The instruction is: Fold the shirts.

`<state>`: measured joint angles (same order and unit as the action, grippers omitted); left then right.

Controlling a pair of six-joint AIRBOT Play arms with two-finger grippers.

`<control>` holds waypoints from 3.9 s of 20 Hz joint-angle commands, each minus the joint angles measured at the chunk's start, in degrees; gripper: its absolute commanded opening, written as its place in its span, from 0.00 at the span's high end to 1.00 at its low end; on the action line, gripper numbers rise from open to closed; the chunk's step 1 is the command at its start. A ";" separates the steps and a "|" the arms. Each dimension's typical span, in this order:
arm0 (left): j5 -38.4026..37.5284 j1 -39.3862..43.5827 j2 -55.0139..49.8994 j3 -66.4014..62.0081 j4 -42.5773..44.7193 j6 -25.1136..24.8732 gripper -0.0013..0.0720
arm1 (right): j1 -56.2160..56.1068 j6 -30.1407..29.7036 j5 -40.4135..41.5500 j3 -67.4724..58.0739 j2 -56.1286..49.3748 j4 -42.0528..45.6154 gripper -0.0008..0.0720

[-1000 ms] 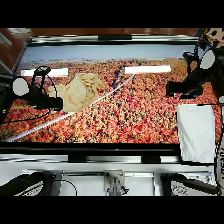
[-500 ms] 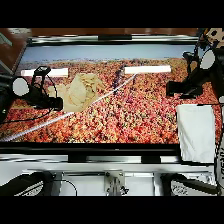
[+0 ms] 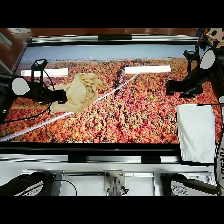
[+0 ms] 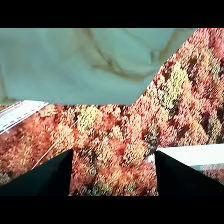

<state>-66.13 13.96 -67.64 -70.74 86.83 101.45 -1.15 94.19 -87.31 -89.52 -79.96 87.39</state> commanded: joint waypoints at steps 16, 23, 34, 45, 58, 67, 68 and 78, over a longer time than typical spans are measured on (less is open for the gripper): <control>9.14 -4.76 -33.66 -16.02 -4.52 0.87 0.00 | -0.04 -0.39 5.18 -0.04 -0.07 -6.73 0.07; 5.27 -4.87 -33.81 -21.75 -13.31 -9.22 0.94 | 0.04 -1.77 6.95 -0.17 0.09 -10.36 0.07; 0.04 14.84 -0.87 -33.88 -13.99 -11.52 0.94 | 0.02 -4.66 1.66 -14.21 20.92 11.58 0.07; -13.40 24.26 -1.01 -3.41 3.13 -2.10 0.85 | -0.04 -6.64 -12.94 -6.56 25.35 -8.74 0.07; -23.89 16.76 7.74 2.14 2.01 2.67 0.05 | -0.11 -14.10 5.79 29.27 9.03 -26.84 0.07; -9.33 16.65 0.39 5.51 -4.94 5.42 0.34 | -10.14 -21.81 12.11 31.32 -8.13 -35.39 0.07; -9.27 16.65 0.15 5.49 -4.81 4.37 0.57 | -11.15 -21.55 12.74 31.32 -9.84 -35.50 0.07; -9.29 16.65 0.46 -2.64 -1.99 -1.73 0.93 | -13.51 -25.27 18.47 30.99 -14.56 -45.05 0.90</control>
<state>-75.64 30.68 -67.18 -69.69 83.15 102.17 -14.61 71.59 -71.02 -58.37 -94.74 48.05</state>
